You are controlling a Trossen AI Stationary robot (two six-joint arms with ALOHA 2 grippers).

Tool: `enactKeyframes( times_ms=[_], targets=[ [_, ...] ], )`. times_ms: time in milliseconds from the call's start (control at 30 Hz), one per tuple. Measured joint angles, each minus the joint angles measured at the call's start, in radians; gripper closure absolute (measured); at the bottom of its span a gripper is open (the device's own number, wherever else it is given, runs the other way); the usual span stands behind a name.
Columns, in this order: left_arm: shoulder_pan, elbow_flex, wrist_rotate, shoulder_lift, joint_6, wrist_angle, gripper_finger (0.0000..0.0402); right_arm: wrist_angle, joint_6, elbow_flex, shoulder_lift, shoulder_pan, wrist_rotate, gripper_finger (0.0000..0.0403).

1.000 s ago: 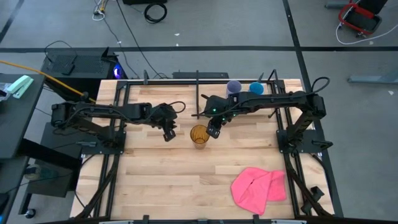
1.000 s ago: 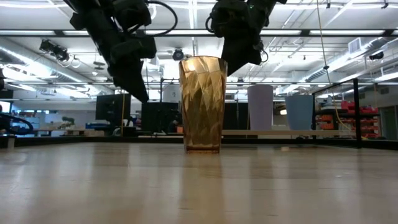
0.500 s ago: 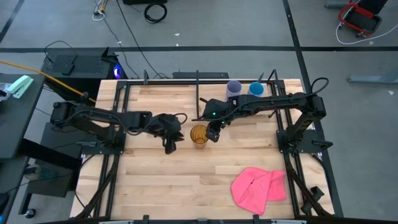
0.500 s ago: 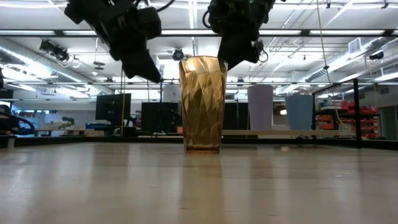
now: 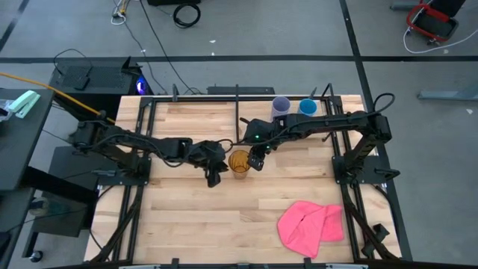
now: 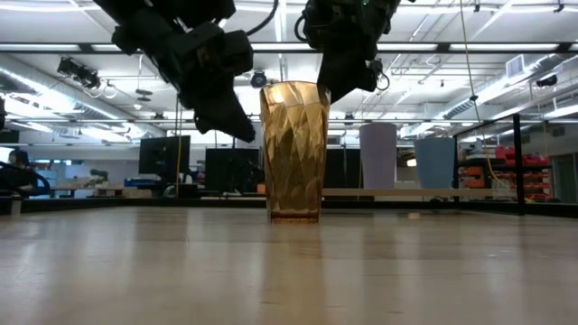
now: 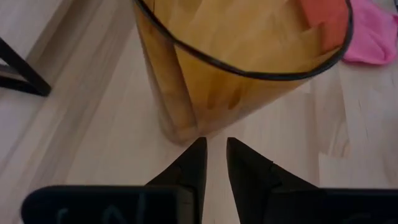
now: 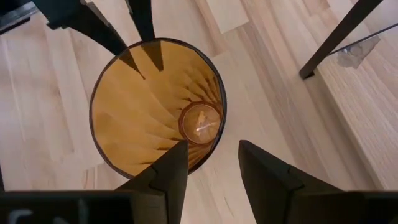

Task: Stack small to large cups/mugs on shelf
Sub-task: Put the brown cup on the shelf

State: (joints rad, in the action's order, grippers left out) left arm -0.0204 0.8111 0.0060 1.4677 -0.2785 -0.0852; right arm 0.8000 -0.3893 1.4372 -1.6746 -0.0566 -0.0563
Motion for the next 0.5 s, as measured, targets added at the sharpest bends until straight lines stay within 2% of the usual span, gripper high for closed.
enactKeyframes(
  times_ms=[167,500],
  targets=[
    [0.0,0.001,0.036,0.006,-0.004,0.036,0.0331,0.001,0.0,-0.006,0.0,0.0,0.0,0.0254],
    [0.007,0.001,0.037,0.006,-0.004,0.095,0.0341,0.002,-0.009,-0.031,-0.001,0.0,0.0,0.0254]
  ],
)
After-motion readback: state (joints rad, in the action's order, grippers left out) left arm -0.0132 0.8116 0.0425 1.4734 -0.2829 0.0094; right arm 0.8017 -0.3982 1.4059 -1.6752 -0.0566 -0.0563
